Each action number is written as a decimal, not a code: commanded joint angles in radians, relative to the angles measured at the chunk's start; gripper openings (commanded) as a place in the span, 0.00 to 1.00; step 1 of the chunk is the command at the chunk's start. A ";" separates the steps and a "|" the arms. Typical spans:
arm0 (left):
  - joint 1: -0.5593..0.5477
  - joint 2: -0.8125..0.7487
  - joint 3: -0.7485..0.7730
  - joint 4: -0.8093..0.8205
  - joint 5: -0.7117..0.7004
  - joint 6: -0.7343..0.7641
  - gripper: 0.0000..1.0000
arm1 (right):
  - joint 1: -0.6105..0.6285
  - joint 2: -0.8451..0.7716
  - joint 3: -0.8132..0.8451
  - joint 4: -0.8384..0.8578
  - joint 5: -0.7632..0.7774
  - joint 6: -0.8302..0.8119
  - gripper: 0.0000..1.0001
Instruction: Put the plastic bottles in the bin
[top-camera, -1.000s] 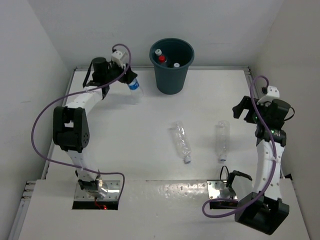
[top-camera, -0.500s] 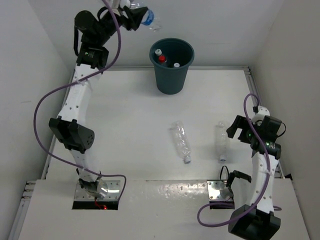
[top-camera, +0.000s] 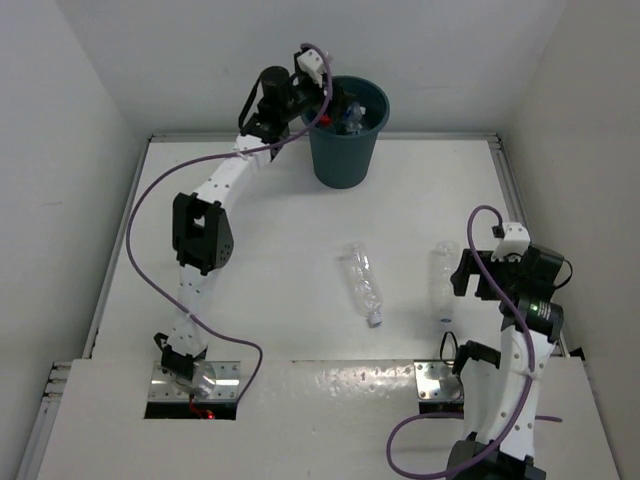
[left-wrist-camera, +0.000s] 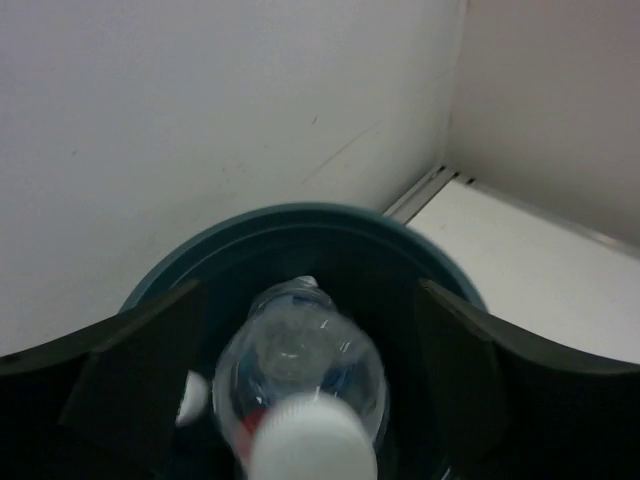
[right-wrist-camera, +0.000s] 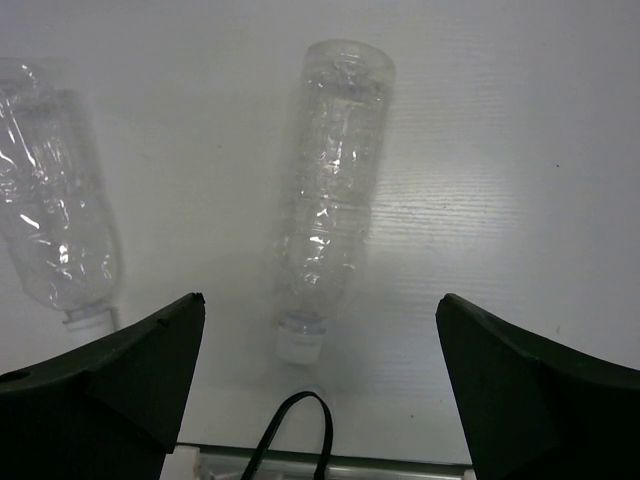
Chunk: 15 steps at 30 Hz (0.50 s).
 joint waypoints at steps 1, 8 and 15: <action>-0.017 -0.025 0.074 0.026 -0.061 0.021 1.00 | -0.003 -0.002 0.051 -0.047 -0.059 -0.088 0.96; -0.017 -0.218 -0.013 0.006 -0.060 0.010 1.00 | 0.004 0.047 0.099 0.001 -0.280 -0.297 0.94; 0.023 -0.433 -0.186 -0.039 -0.042 0.019 1.00 | 0.108 0.196 0.160 0.159 -0.212 -0.362 0.90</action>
